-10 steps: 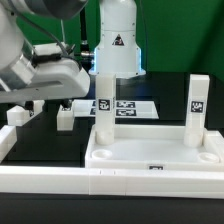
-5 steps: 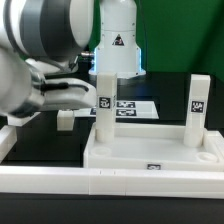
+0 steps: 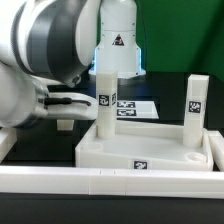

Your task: Assemble desk

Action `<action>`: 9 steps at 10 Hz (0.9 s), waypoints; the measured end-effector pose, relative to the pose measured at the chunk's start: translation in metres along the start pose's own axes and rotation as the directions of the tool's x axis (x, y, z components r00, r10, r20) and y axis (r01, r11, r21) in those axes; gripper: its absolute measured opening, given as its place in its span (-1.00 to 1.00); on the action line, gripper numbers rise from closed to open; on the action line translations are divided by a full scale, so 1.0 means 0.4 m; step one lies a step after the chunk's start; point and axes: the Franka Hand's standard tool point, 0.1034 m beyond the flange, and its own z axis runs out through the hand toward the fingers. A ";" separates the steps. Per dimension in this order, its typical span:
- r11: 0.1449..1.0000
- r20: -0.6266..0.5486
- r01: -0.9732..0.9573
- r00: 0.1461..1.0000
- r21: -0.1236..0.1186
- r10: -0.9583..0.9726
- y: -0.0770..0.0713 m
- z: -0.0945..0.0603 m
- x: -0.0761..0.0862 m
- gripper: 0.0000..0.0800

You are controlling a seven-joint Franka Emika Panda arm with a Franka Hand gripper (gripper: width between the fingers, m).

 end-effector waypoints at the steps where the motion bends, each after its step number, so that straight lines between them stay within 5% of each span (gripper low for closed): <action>1: 1.000 -0.001 0.000 1.000 0.000 0.000 0.000 0.007 0.003 0.62; 9: 1.000 0.008 -0.002 1.000 -0.005 0.002 -0.006 0.065 0.009 0.62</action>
Offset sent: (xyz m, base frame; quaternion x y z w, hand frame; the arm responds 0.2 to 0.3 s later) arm 0.0000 0.0000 0.0000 0.0000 0.0000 0.0000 1.0000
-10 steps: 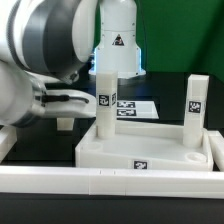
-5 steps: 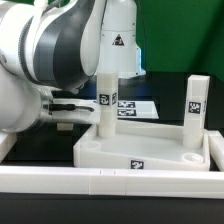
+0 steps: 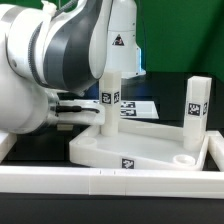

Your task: Assemble desk

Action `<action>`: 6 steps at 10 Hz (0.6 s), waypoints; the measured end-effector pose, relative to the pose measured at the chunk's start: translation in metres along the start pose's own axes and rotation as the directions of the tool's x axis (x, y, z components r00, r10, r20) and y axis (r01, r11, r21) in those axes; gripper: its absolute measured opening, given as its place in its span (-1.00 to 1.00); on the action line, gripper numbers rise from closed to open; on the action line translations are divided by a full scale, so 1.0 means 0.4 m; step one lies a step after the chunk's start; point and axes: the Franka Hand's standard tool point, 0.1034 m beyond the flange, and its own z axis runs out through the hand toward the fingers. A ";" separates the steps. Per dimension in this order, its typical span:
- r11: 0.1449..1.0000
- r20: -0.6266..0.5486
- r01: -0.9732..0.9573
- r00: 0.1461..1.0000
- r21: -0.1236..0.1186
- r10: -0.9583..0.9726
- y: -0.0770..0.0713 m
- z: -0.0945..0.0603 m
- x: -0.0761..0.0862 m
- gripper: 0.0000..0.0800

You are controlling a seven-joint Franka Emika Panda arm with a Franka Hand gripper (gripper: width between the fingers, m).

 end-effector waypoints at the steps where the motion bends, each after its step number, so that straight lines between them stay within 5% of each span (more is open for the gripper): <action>1: 1.000 0.000 0.001 1.000 -0.001 -0.001 -0.001 0.000 0.000 0.62; 4: 1.000 -0.004 0.002 1.000 -0.001 -0.002 0.001 -0.005 0.002 0.55; 5: 1.000 -0.004 0.003 1.000 -0.001 -0.003 0.001 -0.005 0.002 0.10; 6: 1.000 -0.005 0.004 1.000 -0.001 -0.004 0.002 -0.005 0.002 0.10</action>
Offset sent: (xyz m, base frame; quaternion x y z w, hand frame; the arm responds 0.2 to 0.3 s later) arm 0.0092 -0.0054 0.0040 -0.0059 -0.0062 -0.0114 0.9999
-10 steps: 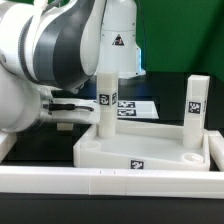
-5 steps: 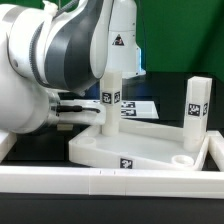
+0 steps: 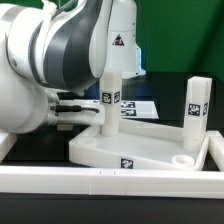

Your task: Assemble desk

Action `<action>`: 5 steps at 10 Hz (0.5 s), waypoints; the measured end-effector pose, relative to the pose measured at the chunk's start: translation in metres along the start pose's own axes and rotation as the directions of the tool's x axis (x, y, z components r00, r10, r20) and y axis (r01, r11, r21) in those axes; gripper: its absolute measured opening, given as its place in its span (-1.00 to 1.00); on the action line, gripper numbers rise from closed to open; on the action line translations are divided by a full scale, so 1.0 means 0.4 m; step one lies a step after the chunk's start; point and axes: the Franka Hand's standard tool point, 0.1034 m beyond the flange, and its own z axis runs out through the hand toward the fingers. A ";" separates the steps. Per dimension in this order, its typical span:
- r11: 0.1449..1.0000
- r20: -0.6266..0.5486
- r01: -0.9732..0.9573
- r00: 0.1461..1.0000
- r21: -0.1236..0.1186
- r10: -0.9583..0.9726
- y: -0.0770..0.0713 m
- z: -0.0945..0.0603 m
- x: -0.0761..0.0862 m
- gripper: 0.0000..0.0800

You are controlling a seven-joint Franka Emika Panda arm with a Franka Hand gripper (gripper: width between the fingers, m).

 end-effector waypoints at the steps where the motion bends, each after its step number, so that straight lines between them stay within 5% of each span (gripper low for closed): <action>1: 1.000 0.000 0.001 1.000 0.000 -0.001 0.000 0.000 0.000 -0.28; 5: 1.000 -0.004 0.016 1.000 -0.001 -0.016 0.000 -0.007 0.000 -0.28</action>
Offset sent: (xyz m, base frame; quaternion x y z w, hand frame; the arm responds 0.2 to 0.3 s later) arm 0.0045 -0.0041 0.0018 -0.0106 0.0052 -0.0252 0.9996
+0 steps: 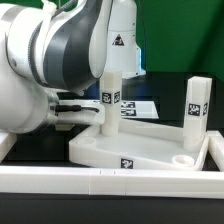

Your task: Assemble desk

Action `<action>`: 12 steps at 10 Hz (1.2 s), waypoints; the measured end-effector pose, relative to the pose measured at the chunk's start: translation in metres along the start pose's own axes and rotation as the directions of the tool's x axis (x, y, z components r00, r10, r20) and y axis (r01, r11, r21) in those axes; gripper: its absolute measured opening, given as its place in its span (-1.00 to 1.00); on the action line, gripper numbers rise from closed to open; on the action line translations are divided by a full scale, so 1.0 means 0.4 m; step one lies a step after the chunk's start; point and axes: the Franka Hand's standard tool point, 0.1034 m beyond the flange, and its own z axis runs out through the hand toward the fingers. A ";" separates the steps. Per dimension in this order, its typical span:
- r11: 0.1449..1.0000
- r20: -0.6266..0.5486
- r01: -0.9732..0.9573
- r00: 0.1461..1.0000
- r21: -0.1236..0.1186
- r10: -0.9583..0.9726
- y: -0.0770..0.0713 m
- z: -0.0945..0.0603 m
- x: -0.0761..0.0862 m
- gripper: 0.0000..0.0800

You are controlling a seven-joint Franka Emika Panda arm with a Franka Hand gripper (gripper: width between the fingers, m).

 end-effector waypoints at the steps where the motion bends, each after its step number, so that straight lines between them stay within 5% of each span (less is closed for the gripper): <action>1: 0.999 -0.010 0.037 0.999 0.000 -0.037 0.002 -0.018 -0.001 -0.28; 6: 0.991 -0.057 0.135 0.989 -0.020 -0.136 -0.063 -0.176 -0.061 -0.28; 10: 0.991 -0.110 0.131 0.985 -0.036 -0.135 -0.052 -0.185 -0.034 -0.28; 12: 0.987 -0.223 0.145 0.962 -0.064 -0.155 -0.064 -0.254 -0.051 -0.28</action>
Offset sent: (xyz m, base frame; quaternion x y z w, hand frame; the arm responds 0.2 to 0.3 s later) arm 0.0331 0.0048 0.0507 -0.0043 -0.0215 -0.0659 0.9976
